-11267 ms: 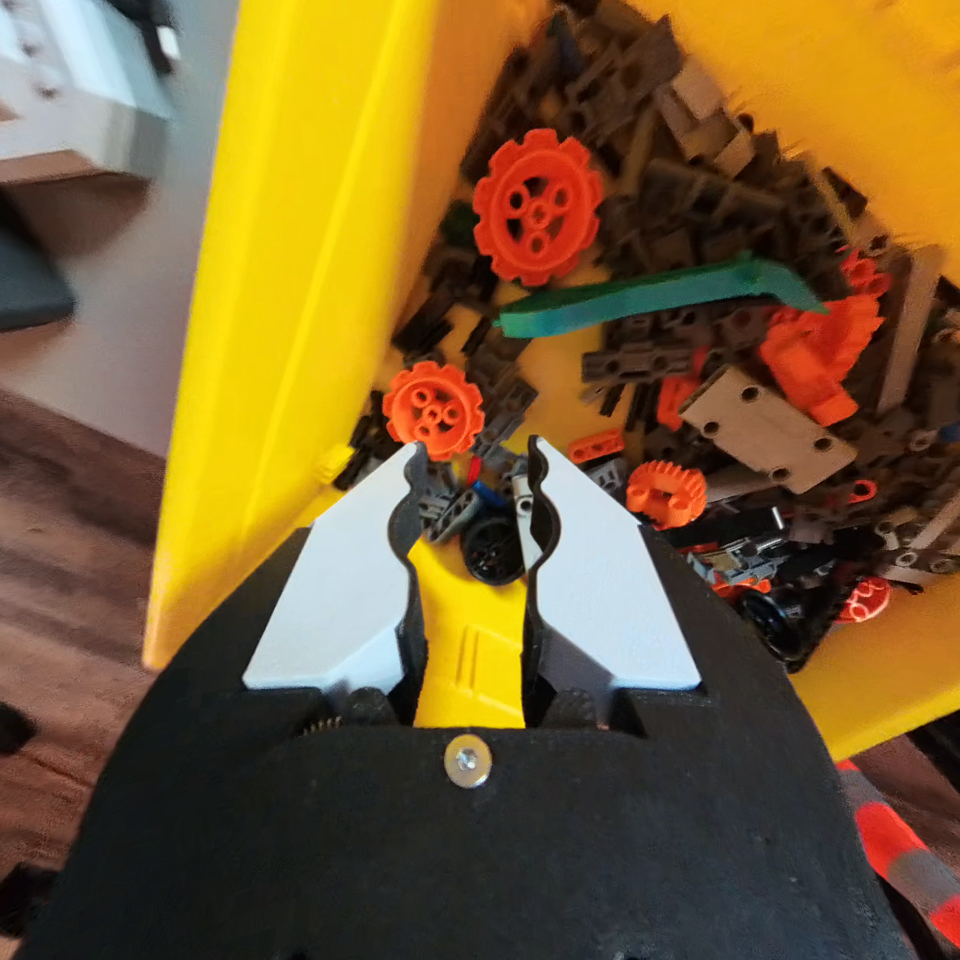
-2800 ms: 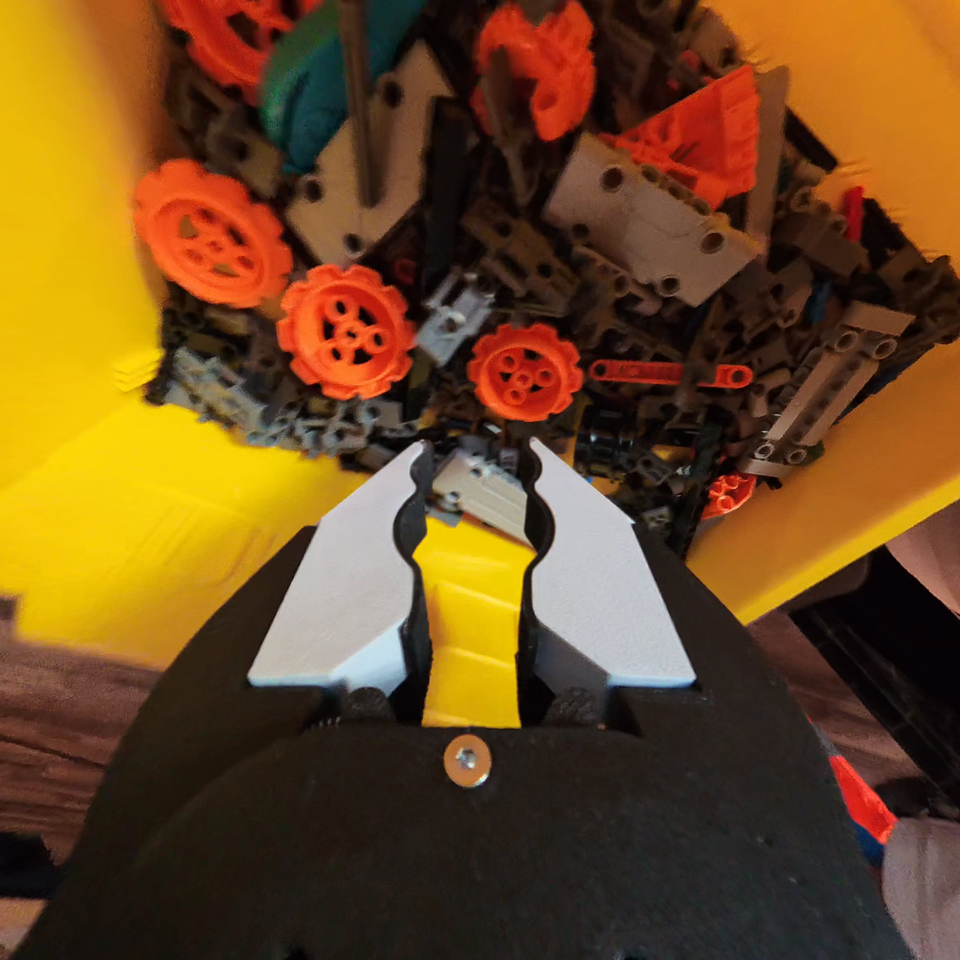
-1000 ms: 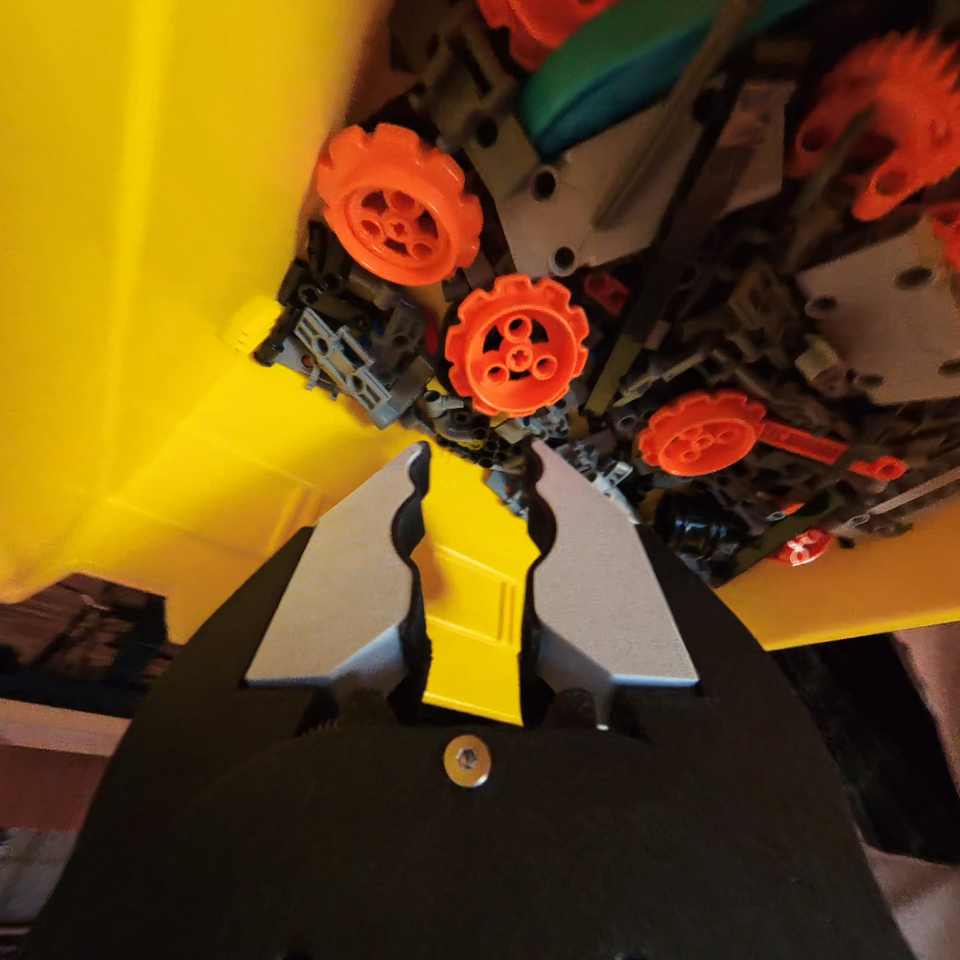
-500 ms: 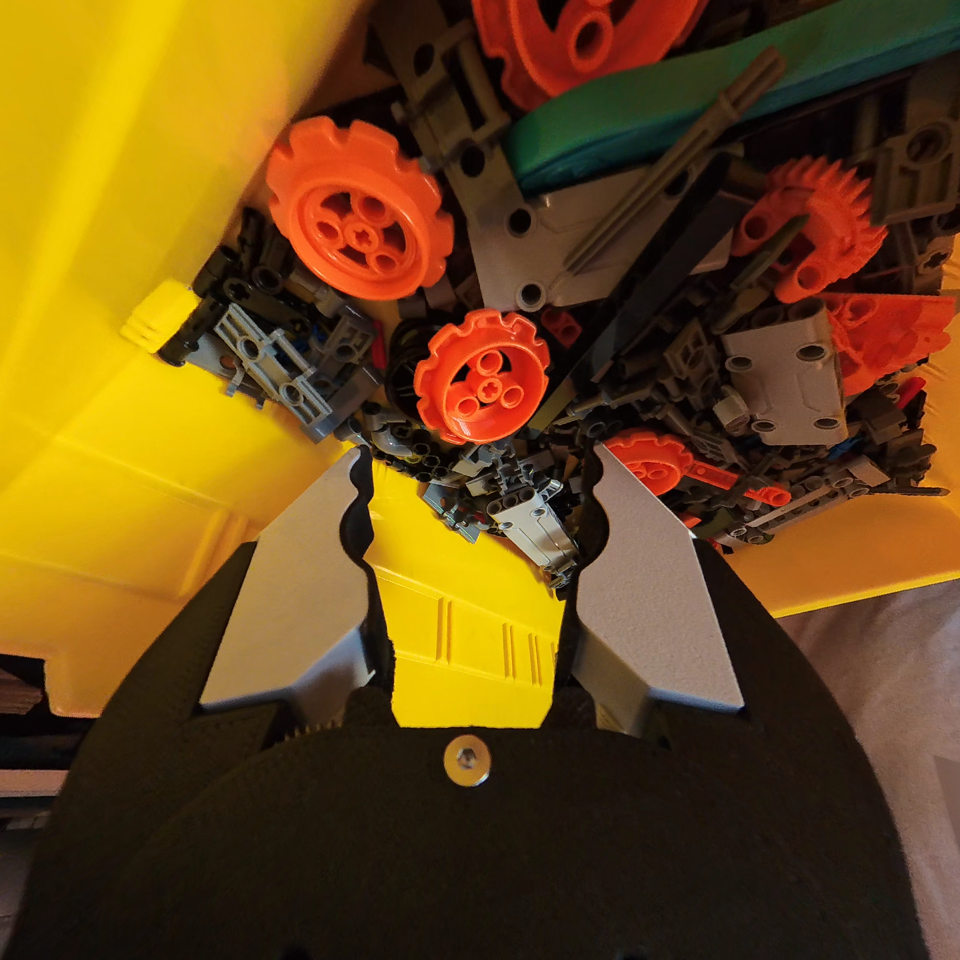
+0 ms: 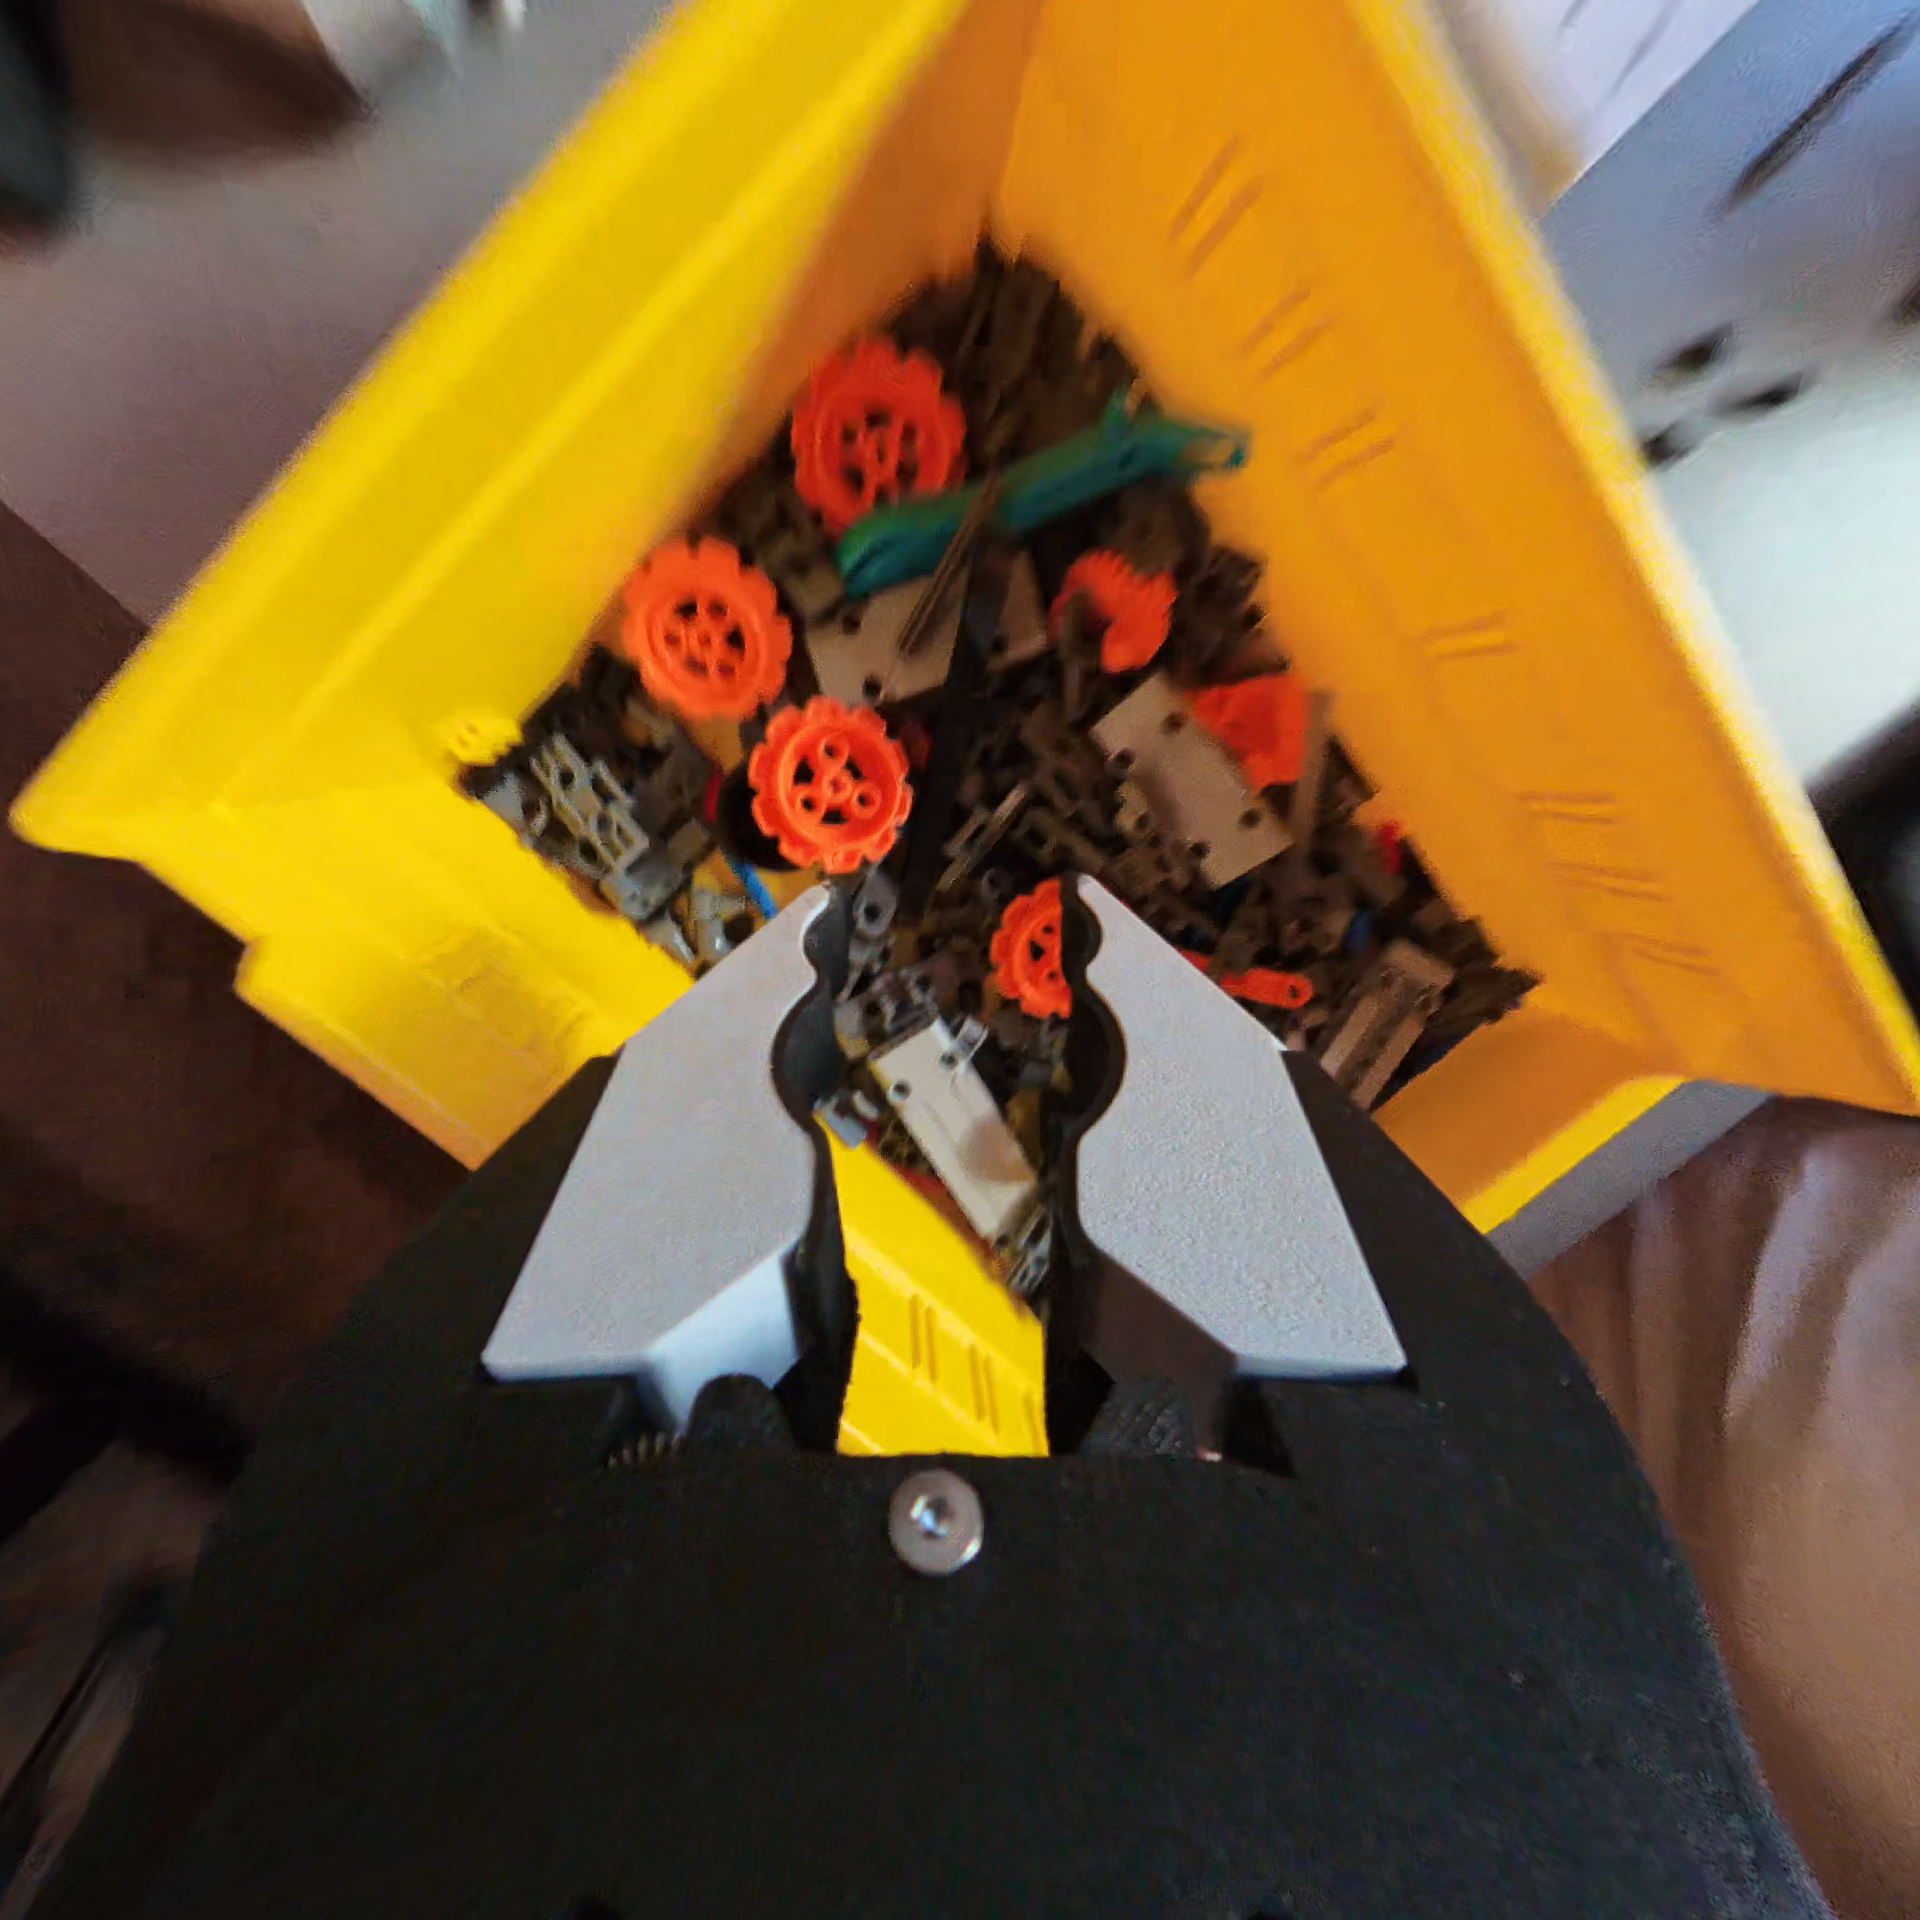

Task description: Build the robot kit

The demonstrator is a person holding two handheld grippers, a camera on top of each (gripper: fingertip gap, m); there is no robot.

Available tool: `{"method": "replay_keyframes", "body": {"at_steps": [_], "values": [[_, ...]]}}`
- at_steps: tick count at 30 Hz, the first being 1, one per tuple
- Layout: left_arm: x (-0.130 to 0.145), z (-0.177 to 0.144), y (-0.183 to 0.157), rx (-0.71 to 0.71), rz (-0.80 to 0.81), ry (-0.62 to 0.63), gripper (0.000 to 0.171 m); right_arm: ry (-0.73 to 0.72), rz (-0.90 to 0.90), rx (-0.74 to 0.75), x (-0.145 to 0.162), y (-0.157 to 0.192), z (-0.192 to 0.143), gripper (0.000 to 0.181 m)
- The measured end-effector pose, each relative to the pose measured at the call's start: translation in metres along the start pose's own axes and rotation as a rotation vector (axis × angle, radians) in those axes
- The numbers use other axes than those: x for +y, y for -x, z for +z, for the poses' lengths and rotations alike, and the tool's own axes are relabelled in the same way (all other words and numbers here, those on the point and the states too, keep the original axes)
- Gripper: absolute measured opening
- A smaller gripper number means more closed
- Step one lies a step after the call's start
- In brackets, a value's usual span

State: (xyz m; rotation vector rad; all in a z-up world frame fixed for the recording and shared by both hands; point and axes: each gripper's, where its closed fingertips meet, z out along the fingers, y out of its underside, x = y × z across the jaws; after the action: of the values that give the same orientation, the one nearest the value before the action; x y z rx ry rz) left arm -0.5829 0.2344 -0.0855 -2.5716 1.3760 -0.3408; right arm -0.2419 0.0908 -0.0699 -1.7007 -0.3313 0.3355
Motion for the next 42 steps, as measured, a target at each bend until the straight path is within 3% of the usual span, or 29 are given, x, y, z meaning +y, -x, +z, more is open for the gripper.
{"method": "replay_keyframes", "body": {"at_steps": [4,6,10,13,14,17,19,27,30,32,36,39,42], "values": [[-0.016,-0.052,-0.015,0.01,0.017,-0.436,0.042,-0.015,-0.039,-0.003,-0.006,0.002,0.003,0.014],[-0.019,-0.087,-0.022,-0.016,0.034,-0.656,0.042,-0.066,-0.054,0.0,-0.025,0.007,0.006,0.014],[-0.001,-0.153,-0.033,-0.218,0.076,-1.019,0.05,-0.091,-0.15,-0.24,-0.109,0.071,0.053,0.02],[0.015,-0.183,-0.041,-0.409,0.144,-1.24,0.028,-0.092,-0.309,-0.362,-0.165,0.12,0.086,0.021],[0.019,-0.183,-0.041,-0.441,0.147,-1.241,0.029,-0.12,-0.357,-0.362,-0.18,0.129,0.092,0.02],[0.026,-0.166,-0.037,-0.44,0.126,-1.103,0.057,-0.141,-0.413,-0.375,-0.204,0.144,0.098,0.019],[0.029,-0.164,-0.038,-0.43,0.123,-1.073,0.058,-0.152,-0.441,-0.378,-0.215,0.147,0.096,0.019],[0.02,-0.18,-0.051,-0.37,0.063,-1.222,0.062,-0.22,-0.56,-0.276,-0.243,0.124,0.092,0.027],[0.014,-0.177,-0.053,-0.379,0.05,-1.247,0.064,-0.218,-0.523,-0.263,-0.234,0.106,0.101,0.035],[0.013,-0.172,-0.049,-0.425,0.044,-1.242,0.065,-0.272,-0.458,-0.286,-0.226,0.096,0.106,0.026],[0.018,-0.163,-0.037,-0.498,0.019,-1.255,0.062,-0.174,-0.332,-0.335,-0.193,0.073,0.124,0.02],[0.025,-0.158,-0.027,-0.488,-0.01,-1.265,0.06,-0.109,-0.252,-0.444,-0.181,0.077,0.128,0.021],[0.033,-0.16,-0.018,-0.46,-0.017,-1.298,0.058,-0.007,-0.296,-0.521,-0.173,0.094,0.145,0.007]]}}
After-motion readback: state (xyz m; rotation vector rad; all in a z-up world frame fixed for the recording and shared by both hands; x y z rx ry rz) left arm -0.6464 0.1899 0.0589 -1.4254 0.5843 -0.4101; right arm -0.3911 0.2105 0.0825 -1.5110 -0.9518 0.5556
